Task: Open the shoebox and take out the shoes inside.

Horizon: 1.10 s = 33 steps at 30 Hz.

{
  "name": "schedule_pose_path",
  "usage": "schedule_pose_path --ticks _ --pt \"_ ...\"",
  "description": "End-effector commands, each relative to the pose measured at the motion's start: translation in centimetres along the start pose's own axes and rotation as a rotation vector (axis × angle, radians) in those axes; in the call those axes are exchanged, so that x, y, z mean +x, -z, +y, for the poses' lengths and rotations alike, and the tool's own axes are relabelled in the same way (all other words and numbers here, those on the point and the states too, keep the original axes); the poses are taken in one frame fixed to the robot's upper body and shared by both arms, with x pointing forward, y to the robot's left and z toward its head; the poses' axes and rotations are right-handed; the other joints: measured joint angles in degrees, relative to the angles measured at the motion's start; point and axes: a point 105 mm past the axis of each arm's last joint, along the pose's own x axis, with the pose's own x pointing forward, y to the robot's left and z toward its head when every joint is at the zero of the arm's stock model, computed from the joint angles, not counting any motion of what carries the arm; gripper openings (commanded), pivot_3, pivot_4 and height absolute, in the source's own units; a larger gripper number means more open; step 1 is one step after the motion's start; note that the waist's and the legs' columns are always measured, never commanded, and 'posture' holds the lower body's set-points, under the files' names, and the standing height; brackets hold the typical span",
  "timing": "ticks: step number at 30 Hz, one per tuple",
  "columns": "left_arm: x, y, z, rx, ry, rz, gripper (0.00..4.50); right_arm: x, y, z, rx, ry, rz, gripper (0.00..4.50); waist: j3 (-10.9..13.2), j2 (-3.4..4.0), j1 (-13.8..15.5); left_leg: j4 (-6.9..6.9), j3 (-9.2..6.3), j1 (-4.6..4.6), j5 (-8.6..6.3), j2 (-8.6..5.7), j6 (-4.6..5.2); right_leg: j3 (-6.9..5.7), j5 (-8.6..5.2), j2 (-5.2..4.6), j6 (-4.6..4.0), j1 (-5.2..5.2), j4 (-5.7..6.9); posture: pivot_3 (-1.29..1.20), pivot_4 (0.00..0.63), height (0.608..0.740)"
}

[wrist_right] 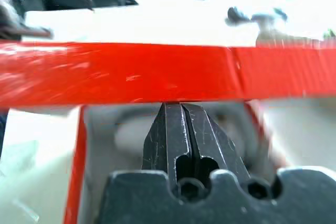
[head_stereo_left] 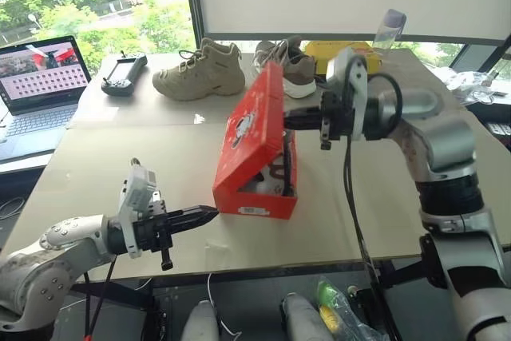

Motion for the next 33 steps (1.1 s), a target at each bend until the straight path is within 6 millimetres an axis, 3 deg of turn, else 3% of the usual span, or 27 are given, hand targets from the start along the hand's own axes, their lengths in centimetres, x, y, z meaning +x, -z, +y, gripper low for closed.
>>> schedule_pose_path --ticks 1,3,5,11,20,26,33 --pt "0.2 -1.3 -0.3 0.038 0.009 -0.038 0.02 4.4 -4.4 -1.2 -0.059 0.067 -0.144 0.00 0.02 -0.01 -0.56 -0.01 0.00 -0.02 0.00 0.00 0.00 0.00 0.00 0.00 0.00 -0.02 0.02 0.00 0.150 0.712" --pt "0.3 -1.5 -0.3 0.035 0.011 -0.044 0.02 5.8 -6.7 -2.4 -0.018 0.123 -0.238 0.00 0.08 -0.03 -0.91 0.00 0.00 -0.08 0.00 0.00 0.00 0.03 0.02 0.02 -0.01 -0.12 0.12 0.00 0.150 0.712" --pt "0.5 -1.3 -0.7 0.037 0.020 -0.036 0.02 7.4 -7.1 -2.6 0.017 0.137 -0.257 0.00 0.09 -0.05 -0.74 0.01 -0.07 -0.30 0.01 0.01 0.01 0.00 0.19 0.06 0.25 -0.32 0.22 0.00 0.150 0.712" --pt "0.5 -1.1 -1.7 0.034 0.025 -0.038 0.02 9.5 -3.3 -1.8 0.043 0.132 -0.158 0.00 0.02 -0.23 0.37 0.00 -0.15 -0.65 -0.06 0.02 -0.10 -0.14 0.17 0.03 0.21 -0.56 0.20 0.00 0.150 0.712" --pt "-0.3 -2.1 -1.4 0.085 -0.021 -0.040 0.02 6.3 -0.7 -3.7 0.092 0.226 -0.082 0.00 0.06 -0.22 0.67 0.03 -0.14 -0.64 -0.05 0.08 -0.10 -0.10 0.06 0.13 0.05 -0.67 0.29 0.00 0.150 0.712" --pt "-6.1 -4.9 2.6 0.175 -0.274 -0.036 0.02 2.9 0.7 -3.6 0.089 0.257 -0.001 0.00 0.07 -0.21 0.52 -0.05 -0.14 -0.65 -0.05 0.11 -0.10 -0.10 -0.08 0.17 -0.16 -0.75 0.29 0.00 0.150 0.712" --pt "-10.5 -7.3 4.0 0.257 -0.410 -0.020 0.02 1.4 1.9 -2.6 0.129 0.264 0.046 0.00 0.09 -0.22 0.27 -0.06 -0.11 -0.65 -0.05 0.11 -0.10 -0.06 -0.12 0.17 -0.23 -0.80 0.29 0.00 0.150 0.712"
